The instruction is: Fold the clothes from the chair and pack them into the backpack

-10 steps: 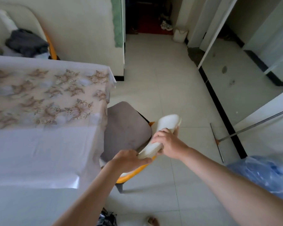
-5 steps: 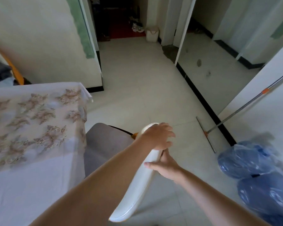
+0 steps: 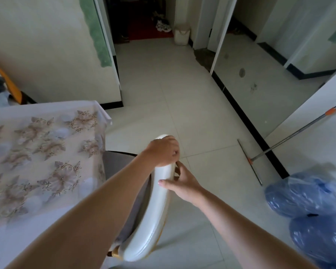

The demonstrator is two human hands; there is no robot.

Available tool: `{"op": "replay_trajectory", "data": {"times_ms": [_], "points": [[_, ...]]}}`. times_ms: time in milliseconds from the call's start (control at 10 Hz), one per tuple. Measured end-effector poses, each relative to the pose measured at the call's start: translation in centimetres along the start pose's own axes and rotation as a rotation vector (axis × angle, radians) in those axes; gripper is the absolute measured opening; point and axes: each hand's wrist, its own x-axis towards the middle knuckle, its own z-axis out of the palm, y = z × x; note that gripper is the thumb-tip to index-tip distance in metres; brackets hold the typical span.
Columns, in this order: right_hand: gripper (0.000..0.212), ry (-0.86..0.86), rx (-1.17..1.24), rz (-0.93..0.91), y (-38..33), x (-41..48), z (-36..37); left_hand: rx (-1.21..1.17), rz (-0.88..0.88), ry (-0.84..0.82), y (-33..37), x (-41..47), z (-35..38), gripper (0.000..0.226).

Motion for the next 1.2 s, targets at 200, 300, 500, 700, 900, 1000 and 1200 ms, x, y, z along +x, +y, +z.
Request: {"op": "replay_trajectory", "data": {"times_ms": [200, 300, 500, 700, 900, 1000, 1200], "points": [[0.112, -0.027, -0.027, 0.021, -1.1, -0.4, 5.9, 0.055, -0.147, 0.028, -4.6, -0.7, -2.7, 0.040], [0.126, -0.030, 0.003, 0.052, -1.4, -0.1, 8.6, 0.140, 0.041, -0.022, -5.1, -2.7, -2.1, 0.045], [0.105, -0.010, -0.039, 0.032, -3.3, 1.6, 9.7, 0.067, 0.020, 0.073, -8.2, -4.0, -1.9, 0.031], [0.103, -0.103, -0.094, -0.033, -6.6, 5.5, 13.1, 0.030, -0.108, 0.097, -14.7, -6.2, -2.6, 0.032], [0.108, -0.156, -0.124, -0.009, -9.4, 8.2, 17.3, -0.023, -0.199, 0.127, -20.1, -10.0, -3.3, 0.034], [0.109, -0.130, -0.157, 0.002, -9.4, 8.7, 17.8, -0.062, -0.216, 0.147, -20.4, -10.2, -3.3, 0.039], [0.112, -0.117, -0.211, 0.007, -10.9, 7.5, 17.5, -0.256, -0.264, 0.118, -19.2, -12.2, -4.4, 0.056]]}}
